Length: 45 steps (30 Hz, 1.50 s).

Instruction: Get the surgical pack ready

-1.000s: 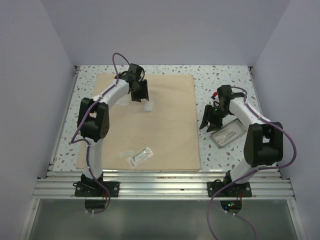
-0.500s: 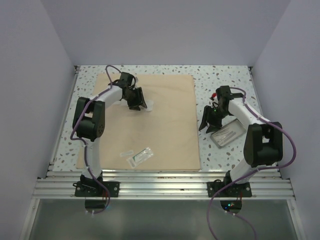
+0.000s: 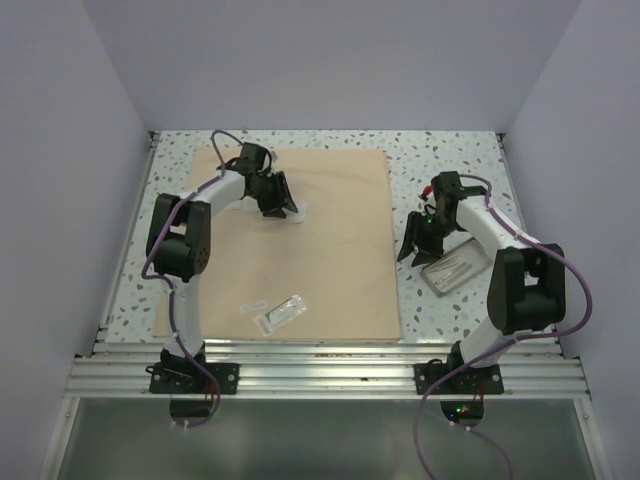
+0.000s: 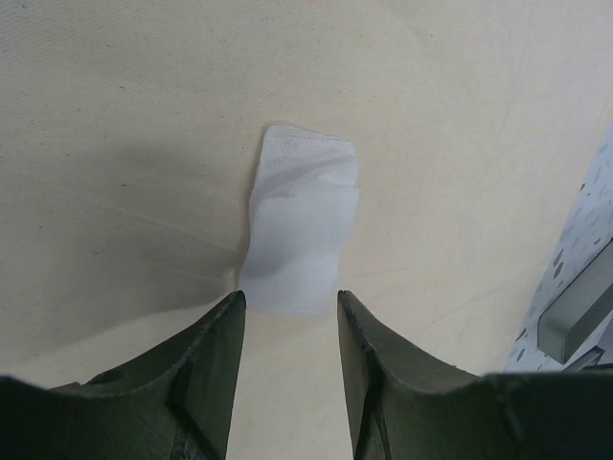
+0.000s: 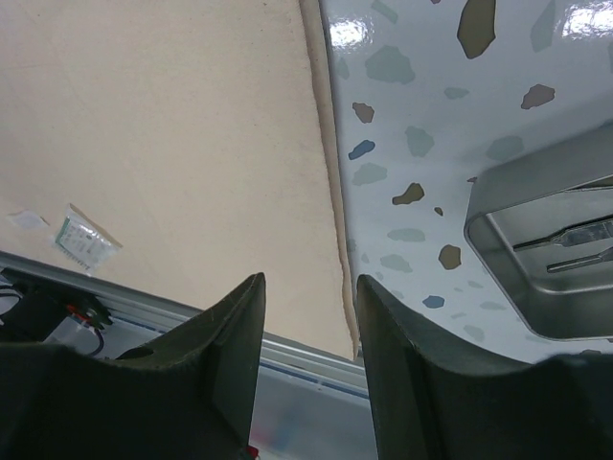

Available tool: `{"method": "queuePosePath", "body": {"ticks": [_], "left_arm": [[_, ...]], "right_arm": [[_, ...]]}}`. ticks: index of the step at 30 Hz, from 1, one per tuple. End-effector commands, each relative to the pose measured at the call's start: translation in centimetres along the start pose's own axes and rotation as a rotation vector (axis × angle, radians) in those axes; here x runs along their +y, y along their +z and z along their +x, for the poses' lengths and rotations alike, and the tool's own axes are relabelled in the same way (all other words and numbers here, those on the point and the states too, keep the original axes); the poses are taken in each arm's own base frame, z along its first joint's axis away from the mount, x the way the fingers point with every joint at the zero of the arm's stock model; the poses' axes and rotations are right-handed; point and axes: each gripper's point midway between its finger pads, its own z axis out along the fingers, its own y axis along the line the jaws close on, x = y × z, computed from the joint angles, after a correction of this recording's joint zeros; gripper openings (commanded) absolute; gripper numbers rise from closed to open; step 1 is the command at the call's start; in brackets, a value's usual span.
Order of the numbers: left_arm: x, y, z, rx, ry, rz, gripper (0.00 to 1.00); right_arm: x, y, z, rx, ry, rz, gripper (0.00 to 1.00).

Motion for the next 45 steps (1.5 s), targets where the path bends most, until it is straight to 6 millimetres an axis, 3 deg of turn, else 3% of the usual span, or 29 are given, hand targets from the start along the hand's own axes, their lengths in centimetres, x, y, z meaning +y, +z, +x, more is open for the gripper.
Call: {"method": "queuePosePath", "body": {"ticks": [1, 18, 28, 31, 37, 45], "left_arm": [[-0.8, 0.2, -0.4, 0.005, -0.018, 0.041, 0.47], [0.3, 1.7, 0.4, 0.038, -0.055, 0.015, 0.44], [-0.3, -1.5, -2.4, -0.094, 0.013, -0.048, 0.42], [-0.6, -1.5, -2.9, -0.107, 0.022, -0.039, 0.43], [-0.9, -0.6, -3.5, -0.107, 0.022, -0.018, 0.43], [0.3, 1.5, -3.1, -0.071, 0.022, -0.036, 0.43]], "right_arm": [[0.3, -0.2, -0.1, -0.01, -0.012, -0.004, 0.47], [0.3, 0.2, -0.1, -0.003, -0.016, -0.007, 0.47], [0.3, 0.3, -0.2, -0.002, -0.015, -0.009, 0.48], [0.4, 0.3, -0.1, -0.001, -0.018, -0.009, 0.47], [0.4, 0.2, -0.2, -0.003, -0.023, -0.006, 0.48], [0.5, 0.2, 0.0, 0.001, -0.027, -0.006, 0.48]]}}
